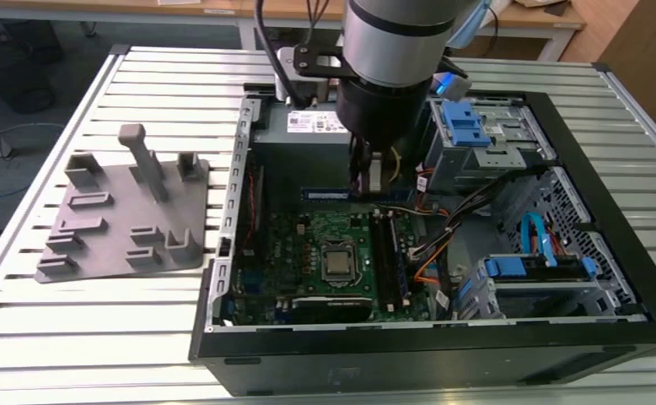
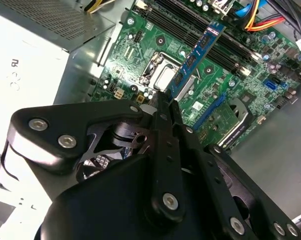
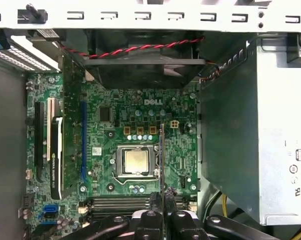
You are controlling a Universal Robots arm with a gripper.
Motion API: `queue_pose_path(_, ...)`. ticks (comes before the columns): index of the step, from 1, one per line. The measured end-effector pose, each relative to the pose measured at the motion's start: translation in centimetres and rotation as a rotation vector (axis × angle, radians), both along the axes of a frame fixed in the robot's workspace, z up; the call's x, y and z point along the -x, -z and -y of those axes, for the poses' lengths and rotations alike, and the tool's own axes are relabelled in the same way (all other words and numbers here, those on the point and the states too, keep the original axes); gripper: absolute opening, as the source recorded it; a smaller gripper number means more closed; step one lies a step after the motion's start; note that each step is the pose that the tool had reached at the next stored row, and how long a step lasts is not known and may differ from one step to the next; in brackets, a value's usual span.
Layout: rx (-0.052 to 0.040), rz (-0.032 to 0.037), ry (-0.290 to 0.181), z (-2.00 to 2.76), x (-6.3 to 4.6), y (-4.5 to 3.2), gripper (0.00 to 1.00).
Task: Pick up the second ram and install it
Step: 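Pick up the second ram and move it above second insertion slot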
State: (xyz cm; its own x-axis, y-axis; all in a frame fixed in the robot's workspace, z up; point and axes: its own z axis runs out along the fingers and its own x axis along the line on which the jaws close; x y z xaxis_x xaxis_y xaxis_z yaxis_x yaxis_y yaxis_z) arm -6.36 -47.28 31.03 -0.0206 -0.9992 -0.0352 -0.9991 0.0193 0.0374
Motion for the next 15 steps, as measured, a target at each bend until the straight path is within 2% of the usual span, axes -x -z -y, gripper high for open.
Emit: queue_pose_path(15,-0.0001,0.0000,0.000,0.05,0.0,1.95,0.14)
